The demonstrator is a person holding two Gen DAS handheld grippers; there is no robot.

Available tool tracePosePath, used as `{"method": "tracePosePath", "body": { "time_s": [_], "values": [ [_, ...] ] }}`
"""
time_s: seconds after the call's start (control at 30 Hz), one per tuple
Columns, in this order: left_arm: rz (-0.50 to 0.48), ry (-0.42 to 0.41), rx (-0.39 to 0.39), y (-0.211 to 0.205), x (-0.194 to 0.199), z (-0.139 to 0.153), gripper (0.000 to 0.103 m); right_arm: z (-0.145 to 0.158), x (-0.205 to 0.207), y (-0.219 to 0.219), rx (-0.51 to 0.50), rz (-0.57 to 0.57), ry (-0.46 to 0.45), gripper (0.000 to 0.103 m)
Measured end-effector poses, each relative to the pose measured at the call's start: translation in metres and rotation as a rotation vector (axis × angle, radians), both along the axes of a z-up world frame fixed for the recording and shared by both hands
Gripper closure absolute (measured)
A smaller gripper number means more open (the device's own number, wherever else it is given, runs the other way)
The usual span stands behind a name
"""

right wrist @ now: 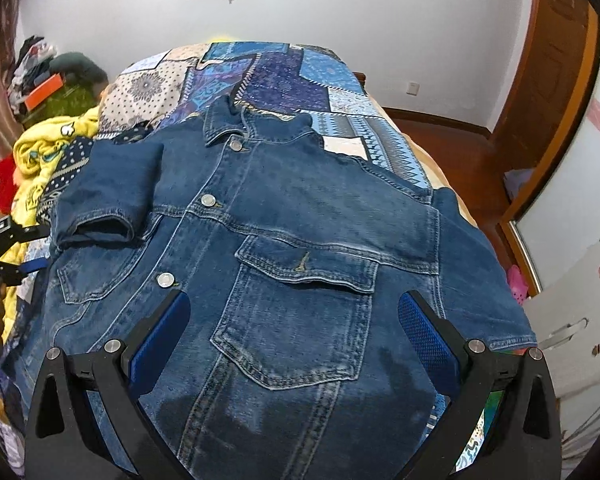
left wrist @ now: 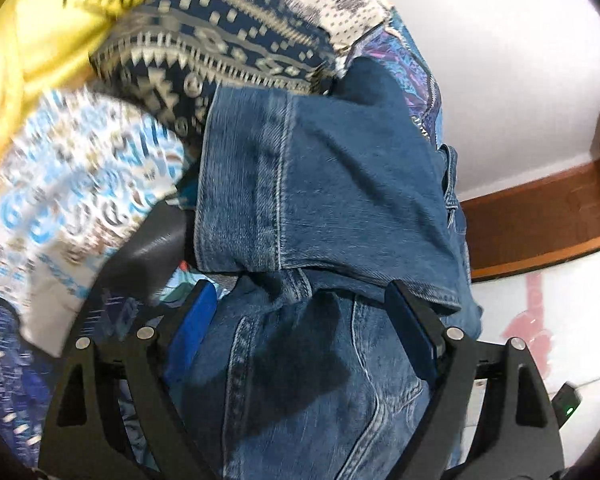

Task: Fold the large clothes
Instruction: 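Grasp the jacket side edge with the left tool and lift it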

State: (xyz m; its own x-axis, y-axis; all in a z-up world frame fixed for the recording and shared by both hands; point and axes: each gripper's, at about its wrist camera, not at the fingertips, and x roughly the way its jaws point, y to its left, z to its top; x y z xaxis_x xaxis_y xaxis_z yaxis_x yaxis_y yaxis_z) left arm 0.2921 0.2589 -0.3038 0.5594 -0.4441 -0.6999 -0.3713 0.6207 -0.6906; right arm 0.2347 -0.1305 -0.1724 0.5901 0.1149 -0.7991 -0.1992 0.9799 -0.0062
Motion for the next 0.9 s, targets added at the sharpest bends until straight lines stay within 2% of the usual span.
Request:
{"method": "tracePosePath", "body": {
  "time_s": [0.1, 0.23, 0.33, 0.4, 0.43, 0.5, 0.53, 0.73, 0.9],
  "values": [
    [0.054, 0.028, -0.055, 0.003, 0.007, -0.015, 0.017, -0.002, 0.001, 0.006, -0.023, 0.017, 0.005, 0.000],
    [0.119, 0.000, -0.131, 0.009, 0.013, -0.022, 0.017, -0.006, 0.001, 0.013, -0.057, 0.037, 0.008, 0.000],
    [0.164, -0.022, -0.119, 0.014, 0.022, -0.020, 0.024, -0.008, 0.003, 0.015, -0.070, 0.044, 0.015, 0.000],
    [0.192, -0.015, -0.047, 0.014, 0.026, -0.016, 0.046, -0.010, 0.004, 0.017, -0.067, 0.049, 0.026, 0.000],
    [0.193, -0.014, -0.019, 0.015, 0.028, -0.015, 0.052, -0.010, 0.003, 0.018, -0.065, 0.054, 0.027, 0.000],
    [0.195, -0.021, 0.087, 0.011, 0.029, -0.004, 0.073, -0.009, 0.002, 0.019, -0.066, 0.062, 0.023, 0.000],
    [0.192, -0.028, 0.129, 0.010, 0.029, 0.001, 0.079, -0.009, 0.001, 0.019, -0.072, 0.067, 0.020, 0.000],
    [0.221, -0.093, 0.339, 0.002, 0.018, 0.049, 0.084, -0.007, 0.000, 0.014, -0.079, 0.071, 0.009, 0.000],
    [0.190, -0.225, 0.531, -0.018, 0.021, 0.122, 0.085, -0.001, -0.004, 0.006, -0.047, 0.058, -0.005, 0.000]
  ]
}}
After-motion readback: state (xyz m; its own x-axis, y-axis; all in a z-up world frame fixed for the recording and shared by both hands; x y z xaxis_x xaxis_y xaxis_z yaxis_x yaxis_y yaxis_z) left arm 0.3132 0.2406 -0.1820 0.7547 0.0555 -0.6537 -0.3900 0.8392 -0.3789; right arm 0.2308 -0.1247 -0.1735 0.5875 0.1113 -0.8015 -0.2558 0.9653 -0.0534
